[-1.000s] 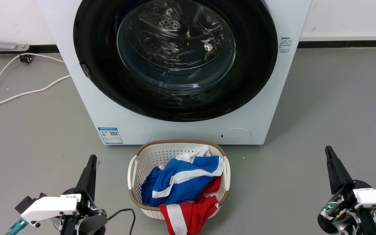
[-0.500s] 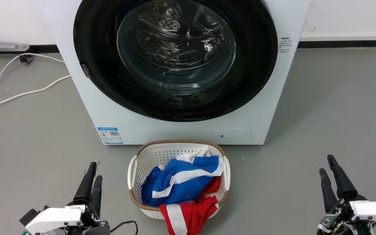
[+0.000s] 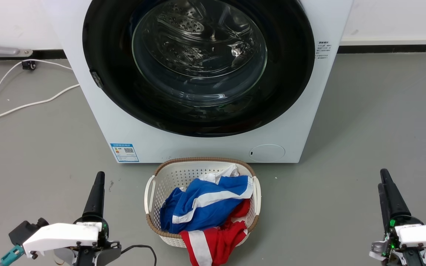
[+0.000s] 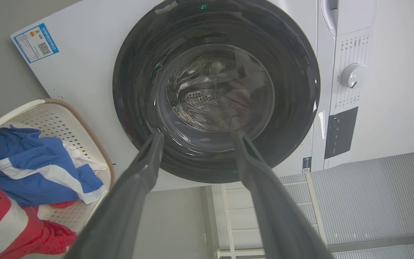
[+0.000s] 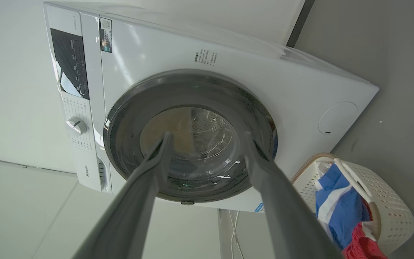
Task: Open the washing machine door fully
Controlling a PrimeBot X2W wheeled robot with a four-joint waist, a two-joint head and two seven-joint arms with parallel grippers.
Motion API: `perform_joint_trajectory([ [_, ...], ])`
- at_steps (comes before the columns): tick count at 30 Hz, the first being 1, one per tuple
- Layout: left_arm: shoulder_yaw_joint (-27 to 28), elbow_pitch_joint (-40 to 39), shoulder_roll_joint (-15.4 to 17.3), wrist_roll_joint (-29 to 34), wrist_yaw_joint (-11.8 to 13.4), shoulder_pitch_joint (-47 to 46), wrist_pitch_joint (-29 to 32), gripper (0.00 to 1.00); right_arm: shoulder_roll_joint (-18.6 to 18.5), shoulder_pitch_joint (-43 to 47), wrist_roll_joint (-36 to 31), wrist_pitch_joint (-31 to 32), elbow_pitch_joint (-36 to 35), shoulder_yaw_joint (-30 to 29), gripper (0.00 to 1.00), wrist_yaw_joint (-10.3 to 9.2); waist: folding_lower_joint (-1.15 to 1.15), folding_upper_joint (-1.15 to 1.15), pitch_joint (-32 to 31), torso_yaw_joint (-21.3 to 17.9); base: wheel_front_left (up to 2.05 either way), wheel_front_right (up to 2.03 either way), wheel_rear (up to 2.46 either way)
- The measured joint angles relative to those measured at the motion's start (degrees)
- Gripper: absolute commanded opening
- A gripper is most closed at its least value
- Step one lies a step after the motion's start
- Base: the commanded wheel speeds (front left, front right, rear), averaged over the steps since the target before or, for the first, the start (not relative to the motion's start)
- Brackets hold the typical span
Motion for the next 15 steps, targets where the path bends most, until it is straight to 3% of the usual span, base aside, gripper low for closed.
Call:
perform_joint_trajectory([
  [15,-4.49,-4.12,0.65,22.62,5.14,1.45,-3.5,1.0,0.02,1.76,-24.36,-3.3,-7.61,2.41,1.0,0.0,0.0,0.0,0.2,-0.02,0.0,0.0,0.0],
])
